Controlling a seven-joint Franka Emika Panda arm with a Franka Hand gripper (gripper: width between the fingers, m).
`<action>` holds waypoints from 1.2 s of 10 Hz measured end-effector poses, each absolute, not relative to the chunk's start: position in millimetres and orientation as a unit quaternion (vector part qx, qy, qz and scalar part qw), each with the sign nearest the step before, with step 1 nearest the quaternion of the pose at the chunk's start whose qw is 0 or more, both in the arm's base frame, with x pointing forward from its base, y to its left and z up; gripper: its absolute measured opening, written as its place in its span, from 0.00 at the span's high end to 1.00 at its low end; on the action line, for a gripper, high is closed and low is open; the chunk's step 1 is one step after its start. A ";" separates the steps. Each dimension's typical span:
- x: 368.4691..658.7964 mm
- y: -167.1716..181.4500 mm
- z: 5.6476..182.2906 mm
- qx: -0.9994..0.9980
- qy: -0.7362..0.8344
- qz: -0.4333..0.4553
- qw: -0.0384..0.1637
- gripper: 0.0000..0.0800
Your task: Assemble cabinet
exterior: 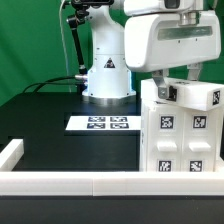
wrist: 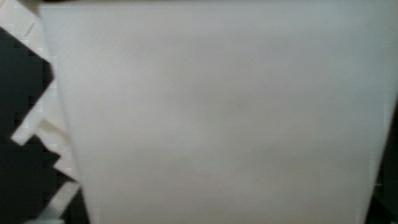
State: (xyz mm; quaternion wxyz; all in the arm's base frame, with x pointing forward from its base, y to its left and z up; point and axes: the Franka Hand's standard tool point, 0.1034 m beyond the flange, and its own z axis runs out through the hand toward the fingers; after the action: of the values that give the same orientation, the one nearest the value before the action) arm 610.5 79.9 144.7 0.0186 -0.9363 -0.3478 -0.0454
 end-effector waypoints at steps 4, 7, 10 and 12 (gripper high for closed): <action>613.5 77.7 144.8 -0.967 -0.248 -0.059 0.023 0.31; 613.7 79.1 144.7 -0.990 -0.116 -0.082 0.025 0.30; 615.8 84.2 144.1 -0.993 0.032 -0.104 0.036 0.30; 617.2 84.5 144.7 -0.988 0.097 -0.108 0.044 0.30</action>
Offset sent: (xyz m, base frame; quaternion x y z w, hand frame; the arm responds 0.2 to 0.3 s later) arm -0.0060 -0.0076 -0.0020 0.0113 0.0425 0.2339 0.9713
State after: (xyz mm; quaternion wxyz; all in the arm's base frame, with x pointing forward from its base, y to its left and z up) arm 617.2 84.5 144.7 0.0438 -0.9884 0.0972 -0.1079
